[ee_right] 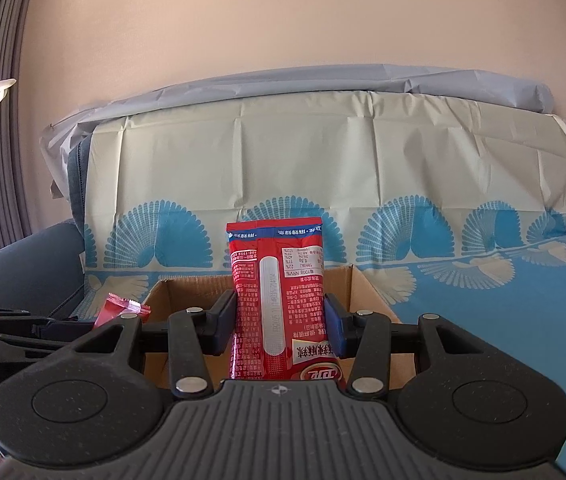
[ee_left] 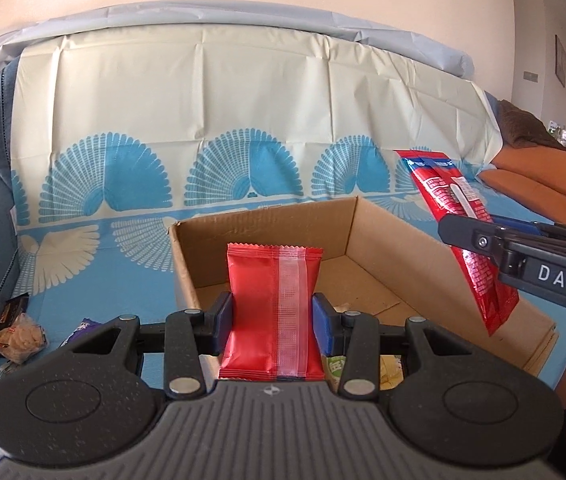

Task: Organize snacks
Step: 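Carry both red packets over the box and open both tools to drop them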

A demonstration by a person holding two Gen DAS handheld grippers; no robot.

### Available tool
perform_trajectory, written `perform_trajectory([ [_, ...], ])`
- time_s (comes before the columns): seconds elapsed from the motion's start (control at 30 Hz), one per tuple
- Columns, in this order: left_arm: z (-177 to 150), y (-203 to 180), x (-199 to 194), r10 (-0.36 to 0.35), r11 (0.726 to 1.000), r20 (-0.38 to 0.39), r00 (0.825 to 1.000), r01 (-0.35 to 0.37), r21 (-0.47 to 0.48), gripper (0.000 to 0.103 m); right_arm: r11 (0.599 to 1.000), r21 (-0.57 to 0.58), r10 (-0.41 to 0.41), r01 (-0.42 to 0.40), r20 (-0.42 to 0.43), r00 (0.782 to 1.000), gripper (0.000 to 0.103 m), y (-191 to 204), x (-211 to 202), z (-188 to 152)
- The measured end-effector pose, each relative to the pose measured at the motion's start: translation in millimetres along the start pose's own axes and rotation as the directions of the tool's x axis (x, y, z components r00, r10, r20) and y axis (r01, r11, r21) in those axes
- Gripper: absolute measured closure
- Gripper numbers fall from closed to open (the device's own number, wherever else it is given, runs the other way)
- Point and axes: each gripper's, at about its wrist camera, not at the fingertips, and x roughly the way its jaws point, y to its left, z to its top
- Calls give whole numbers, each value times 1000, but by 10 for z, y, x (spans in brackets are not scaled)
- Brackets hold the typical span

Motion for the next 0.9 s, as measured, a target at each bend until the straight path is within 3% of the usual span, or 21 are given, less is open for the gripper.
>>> perform_trajectory([
  [0.9, 119, 8, 23, -52, 995, 59, 997, 57, -83, 57, 998, 47, -49, 49, -1, 999, 55, 87, 81, -27],
])
